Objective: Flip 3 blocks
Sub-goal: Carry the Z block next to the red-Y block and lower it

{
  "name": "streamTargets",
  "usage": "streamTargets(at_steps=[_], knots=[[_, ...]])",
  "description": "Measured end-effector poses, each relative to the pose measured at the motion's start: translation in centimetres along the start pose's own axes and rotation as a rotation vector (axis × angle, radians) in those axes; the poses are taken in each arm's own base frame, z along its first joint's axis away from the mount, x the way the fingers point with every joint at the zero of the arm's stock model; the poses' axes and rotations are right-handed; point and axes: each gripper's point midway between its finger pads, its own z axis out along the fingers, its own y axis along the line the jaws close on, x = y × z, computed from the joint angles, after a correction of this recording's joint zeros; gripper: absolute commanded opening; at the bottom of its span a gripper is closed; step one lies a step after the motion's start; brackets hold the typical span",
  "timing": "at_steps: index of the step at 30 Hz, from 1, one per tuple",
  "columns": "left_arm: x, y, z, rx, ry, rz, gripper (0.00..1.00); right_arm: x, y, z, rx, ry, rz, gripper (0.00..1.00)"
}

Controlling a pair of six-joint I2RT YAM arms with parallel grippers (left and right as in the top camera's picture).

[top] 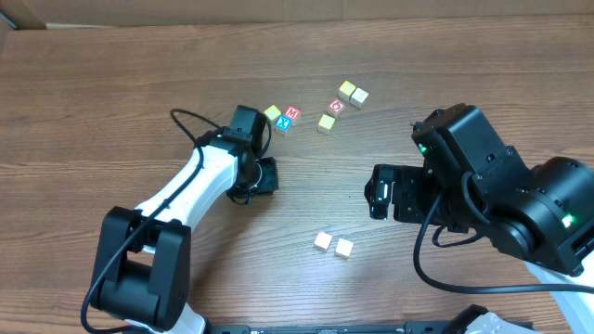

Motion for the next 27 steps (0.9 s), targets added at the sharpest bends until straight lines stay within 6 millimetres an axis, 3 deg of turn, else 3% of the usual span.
streamTargets(at_steps=[5,15,27], knots=[[3.1,-2.1,-0.7,0.022,0.085,0.239,0.13,0.0,0.0,0.0,0.000,0.001,0.000,1.00],[8.8,-8.1,0.2,0.058,0.150,0.657,0.16,0.0,0.1,0.0,-0.003,0.002,0.000,1.00],[10.4,-7.2,2.0,0.045,0.168,0.673,0.22,0.1,0.1,0.0,-0.007,0.007,0.000,1.00]])
